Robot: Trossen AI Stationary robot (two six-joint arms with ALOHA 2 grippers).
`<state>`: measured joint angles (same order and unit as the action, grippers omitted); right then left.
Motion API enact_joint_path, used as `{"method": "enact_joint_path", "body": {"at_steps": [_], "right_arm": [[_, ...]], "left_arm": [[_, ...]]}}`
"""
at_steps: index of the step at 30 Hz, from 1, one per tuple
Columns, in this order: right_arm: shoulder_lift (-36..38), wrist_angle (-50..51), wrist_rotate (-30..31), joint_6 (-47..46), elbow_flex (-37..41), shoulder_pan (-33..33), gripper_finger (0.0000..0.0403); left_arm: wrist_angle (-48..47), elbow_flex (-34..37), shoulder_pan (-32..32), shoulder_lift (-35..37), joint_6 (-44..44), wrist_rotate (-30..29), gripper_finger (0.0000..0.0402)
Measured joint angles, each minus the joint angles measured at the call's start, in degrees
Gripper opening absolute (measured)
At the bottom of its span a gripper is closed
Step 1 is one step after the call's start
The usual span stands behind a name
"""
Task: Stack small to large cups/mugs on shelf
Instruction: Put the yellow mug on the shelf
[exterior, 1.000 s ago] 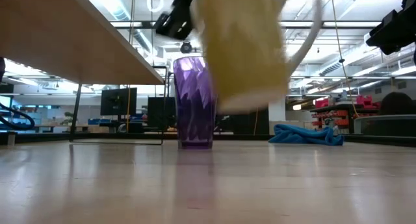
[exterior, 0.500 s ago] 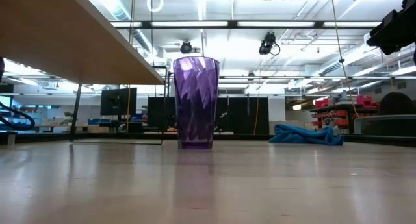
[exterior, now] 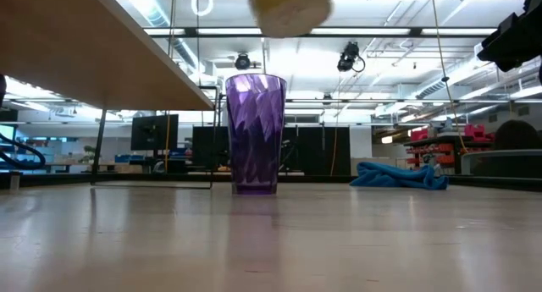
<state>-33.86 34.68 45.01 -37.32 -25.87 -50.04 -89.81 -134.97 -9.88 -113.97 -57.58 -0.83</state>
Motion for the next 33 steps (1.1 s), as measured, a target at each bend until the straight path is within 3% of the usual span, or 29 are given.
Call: {"method": "enact_joint_path", "body": {"at_steps": [22, 28, 33], "right_arm": [[-2.64, 0.5, -0.51, -1.51, 0.0, 0.0, 0.0083], [-4.05, 0.58, -0.76, -3.41, 0.0, -0.02, 0.0083], [-5.23, 0.47, -1.0, -3.65, 0.0, -0.02, 0.0083]], "left_arm": [[0.03, 1.03, 0.8, 11.27, -6.76, -7.2, 0.0024], [-0.36, 12.27, 1.15, 17.22, -9.48, -4.46, 0.0024], [-0.29, 22.38, 0.74, 26.12, -17.7, -4.16, 0.0024]]}}
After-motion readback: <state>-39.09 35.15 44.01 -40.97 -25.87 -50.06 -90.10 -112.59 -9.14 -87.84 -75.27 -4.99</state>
